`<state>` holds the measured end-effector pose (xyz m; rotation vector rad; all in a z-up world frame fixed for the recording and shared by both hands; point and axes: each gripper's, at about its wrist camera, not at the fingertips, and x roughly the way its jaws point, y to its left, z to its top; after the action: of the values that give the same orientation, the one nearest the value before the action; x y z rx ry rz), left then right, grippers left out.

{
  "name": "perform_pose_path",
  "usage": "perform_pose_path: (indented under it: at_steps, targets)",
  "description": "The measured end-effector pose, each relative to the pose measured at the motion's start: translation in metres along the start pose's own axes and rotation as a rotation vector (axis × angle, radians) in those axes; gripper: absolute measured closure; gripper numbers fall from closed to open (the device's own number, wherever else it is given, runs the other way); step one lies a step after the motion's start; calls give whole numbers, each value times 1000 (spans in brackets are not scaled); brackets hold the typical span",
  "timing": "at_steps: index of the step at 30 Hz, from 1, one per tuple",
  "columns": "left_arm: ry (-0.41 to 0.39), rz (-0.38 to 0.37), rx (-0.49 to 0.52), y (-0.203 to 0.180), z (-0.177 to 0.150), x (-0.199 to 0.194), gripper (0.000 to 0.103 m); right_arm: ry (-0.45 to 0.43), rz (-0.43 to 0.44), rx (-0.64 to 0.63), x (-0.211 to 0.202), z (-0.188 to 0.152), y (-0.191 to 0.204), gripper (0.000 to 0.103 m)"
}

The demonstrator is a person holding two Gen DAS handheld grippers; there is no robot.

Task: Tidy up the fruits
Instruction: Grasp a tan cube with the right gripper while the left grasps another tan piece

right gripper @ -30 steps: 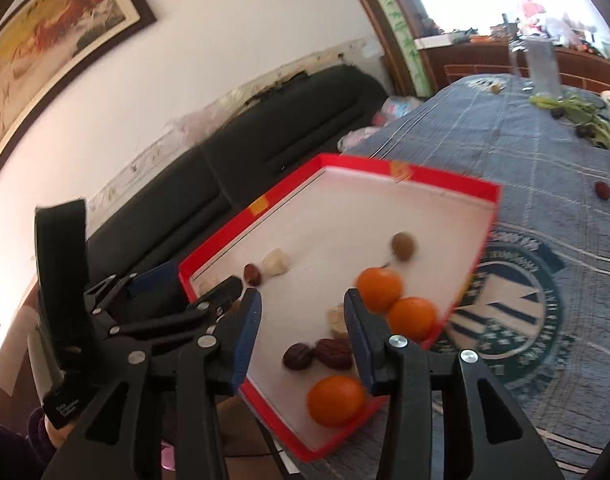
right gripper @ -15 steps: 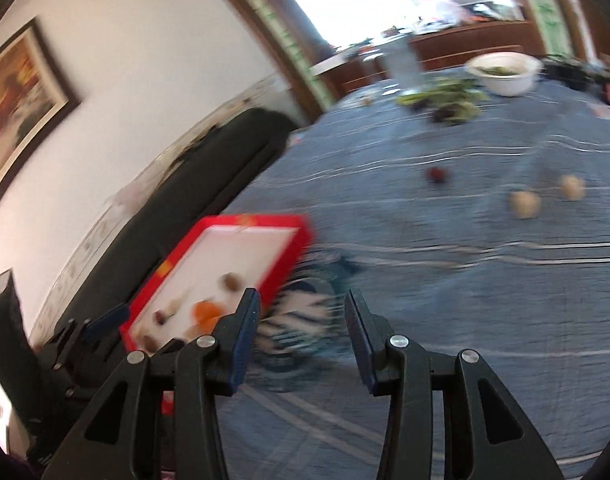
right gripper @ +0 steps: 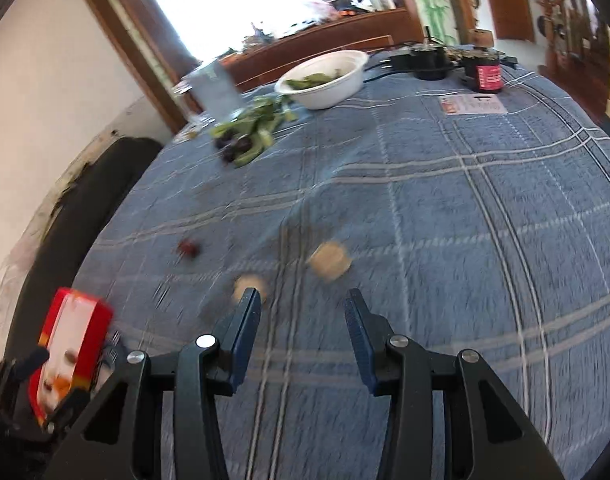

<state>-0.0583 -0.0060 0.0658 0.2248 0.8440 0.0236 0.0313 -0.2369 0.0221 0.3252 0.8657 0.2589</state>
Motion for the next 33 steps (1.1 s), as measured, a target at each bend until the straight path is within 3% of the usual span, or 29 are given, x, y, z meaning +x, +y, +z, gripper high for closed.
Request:
perform_pose_path:
  at_steps: [5, 11, 15, 18, 25, 33]
  targets:
    - [15, 6, -10, -4, 10, 12, 14, 3, -69, -20, 21, 14, -7, 60]
    - [18, 4, -10, -15, 17, 26, 14, 9, -98, -113, 28, 11, -7, 74]
    - [5, -4, -5, -31, 30, 36, 14, 17, -92, -124, 25, 12, -10, 78]
    - [1, -26, 15, -47, 39, 45, 14, 12, -68, -72, 18, 17, -19, 78]
    - [50, -90, 37, -82, 53, 72, 15, -101, 40, 131, -19, 33, -50, 78]
    - [88, -130, 17, -103, 55, 94, 31, -152, 69, 216, -35, 37, -60, 78]
